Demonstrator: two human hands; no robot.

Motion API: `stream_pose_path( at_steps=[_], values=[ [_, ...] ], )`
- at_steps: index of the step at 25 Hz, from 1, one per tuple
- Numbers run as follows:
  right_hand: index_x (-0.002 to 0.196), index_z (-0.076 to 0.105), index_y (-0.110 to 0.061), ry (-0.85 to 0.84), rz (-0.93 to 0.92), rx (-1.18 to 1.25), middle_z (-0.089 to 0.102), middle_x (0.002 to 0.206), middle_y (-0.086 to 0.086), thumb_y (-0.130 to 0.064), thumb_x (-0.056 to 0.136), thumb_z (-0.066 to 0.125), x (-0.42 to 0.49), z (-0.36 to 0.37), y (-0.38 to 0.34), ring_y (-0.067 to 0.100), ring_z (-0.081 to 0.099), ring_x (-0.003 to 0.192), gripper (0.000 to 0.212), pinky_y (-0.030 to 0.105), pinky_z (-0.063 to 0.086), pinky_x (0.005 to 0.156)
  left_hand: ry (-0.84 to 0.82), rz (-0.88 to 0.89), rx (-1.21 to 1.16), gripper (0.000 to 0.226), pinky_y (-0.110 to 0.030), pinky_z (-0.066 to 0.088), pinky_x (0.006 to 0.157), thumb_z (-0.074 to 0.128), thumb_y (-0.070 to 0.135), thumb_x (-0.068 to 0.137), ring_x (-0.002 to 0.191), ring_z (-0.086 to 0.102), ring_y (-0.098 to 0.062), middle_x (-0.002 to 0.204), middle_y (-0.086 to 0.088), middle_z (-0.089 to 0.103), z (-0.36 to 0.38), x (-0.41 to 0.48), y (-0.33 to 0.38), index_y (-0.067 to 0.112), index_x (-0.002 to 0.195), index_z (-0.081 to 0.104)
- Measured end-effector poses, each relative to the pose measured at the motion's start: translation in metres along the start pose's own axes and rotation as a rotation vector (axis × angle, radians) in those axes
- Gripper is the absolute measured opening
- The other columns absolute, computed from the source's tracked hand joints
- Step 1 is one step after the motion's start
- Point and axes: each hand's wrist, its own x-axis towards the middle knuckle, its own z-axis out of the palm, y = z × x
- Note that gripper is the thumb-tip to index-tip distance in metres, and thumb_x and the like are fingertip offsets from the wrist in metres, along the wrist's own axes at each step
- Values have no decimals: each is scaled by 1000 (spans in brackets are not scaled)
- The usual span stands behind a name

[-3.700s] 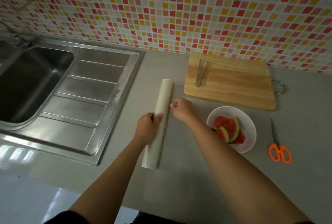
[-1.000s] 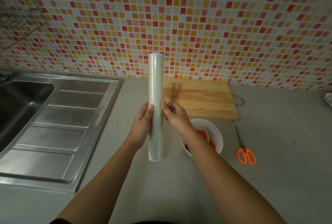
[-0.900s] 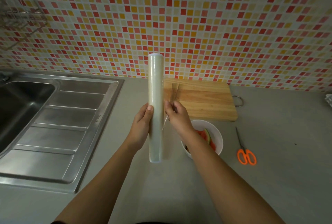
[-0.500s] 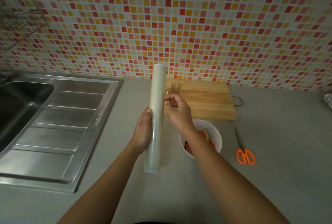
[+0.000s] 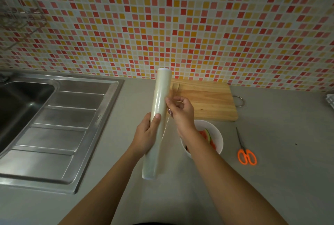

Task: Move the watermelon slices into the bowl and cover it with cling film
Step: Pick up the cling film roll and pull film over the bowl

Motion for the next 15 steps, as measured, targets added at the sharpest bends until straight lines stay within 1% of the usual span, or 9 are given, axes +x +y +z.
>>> stream_pose_path(
  at_steps=[1,2,4,5,7,9,10,12,15],
  values=[
    [92,59,-22,-7,10,0,65,73,-1,-34,74,73,1,0,-1,7,58,59,25,23,49,63,-4,4,-1,34,-16,43,63,36,63,85,75,59,5,88,10,63,0,-1,1,37,96,55],
    [92,59,-23,-28,20,-1,64,72,-2,-34,76,72,2,0,-3,7,57,59,23,22,49,62,-4,4,-7,35,-16,44,64,36,63,84,76,59,3,88,9,63,0,-2,1,36,97,55],
    [86,63,-22,-34,33,2,62,67,-5,-29,82,67,3,1,-6,7,55,59,9,19,48,60,3,-2,-17,35,-20,46,67,37,59,88,77,60,-2,88,7,63,1,-3,0,32,98,56],
    [83,64,-21,-11,37,8,61,69,-5,-27,85,64,3,3,-7,7,54,61,6,19,48,60,1,-4,-15,32,-22,46,68,38,56,91,78,60,-3,88,6,63,2,-4,-1,31,98,56],
    [81,60,-21,43,34,-1,59,80,-3,-24,90,56,4,5,-6,10,57,72,10,21,50,68,-15,-2,8,29,-22,45,70,38,52,94,82,60,-2,92,8,62,2,-5,-2,30,103,55],
    [88,57,-22,44,-1,-86,61,91,-3,-24,92,51,4,7,-7,14,61,87,8,28,52,78,-24,-5,27,33,-21,43,68,38,52,94,84,59,-3,93,10,61,3,-5,-2,28,109,54],
    [91,57,-23,32,-24,-138,62,93,-4,-24,92,49,4,7,-8,14,61,91,8,31,52,81,-20,-17,23,37,-22,42,67,39,53,91,83,58,-4,92,11,60,4,-5,-2,26,112,54],
    [89,56,-27,20,-71,-216,62,89,-10,-24,91,49,3,7,-11,11,62,87,8,30,52,79,-3,-48,6,43,-21,40,63,37,51,83,79,57,-3,91,11,58,4,-4,0,24,114,51],
    [86,55,-26,9,-161,-295,61,80,-12,-25,89,51,3,7,-13,2,58,75,5,17,46,67,7,-35,6,45,-11,39,56,34,51,82,75,56,5,91,12,56,4,-4,2,25,117,46]
  ],
)
